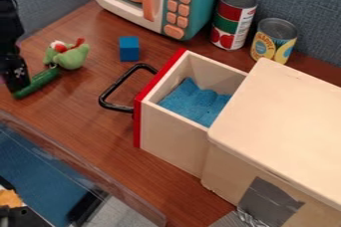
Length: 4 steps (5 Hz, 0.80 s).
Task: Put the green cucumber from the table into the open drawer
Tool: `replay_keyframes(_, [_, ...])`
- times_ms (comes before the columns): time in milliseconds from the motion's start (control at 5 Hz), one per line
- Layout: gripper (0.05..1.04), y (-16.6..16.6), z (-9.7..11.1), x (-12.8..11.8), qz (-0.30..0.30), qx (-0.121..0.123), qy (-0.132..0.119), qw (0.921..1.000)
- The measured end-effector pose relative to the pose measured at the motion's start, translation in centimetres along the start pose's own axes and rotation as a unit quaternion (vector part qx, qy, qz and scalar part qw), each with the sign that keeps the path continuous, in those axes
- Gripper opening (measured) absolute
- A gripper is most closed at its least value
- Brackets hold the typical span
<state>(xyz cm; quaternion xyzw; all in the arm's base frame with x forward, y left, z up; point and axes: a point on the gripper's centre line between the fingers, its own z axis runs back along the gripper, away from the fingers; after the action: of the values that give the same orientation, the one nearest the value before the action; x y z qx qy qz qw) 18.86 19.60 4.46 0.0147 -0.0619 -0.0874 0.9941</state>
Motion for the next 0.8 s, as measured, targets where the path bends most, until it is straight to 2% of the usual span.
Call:
replay_keyframes(600, [1.000, 0.4, -2.0, 2.9, 0.022, -0.004, 0.013, 0.9997])
replay_keyframes(800, [0.945, 0.2, -3.3, 3.2, 0.025, -0.001, 0.023, 0.9994])
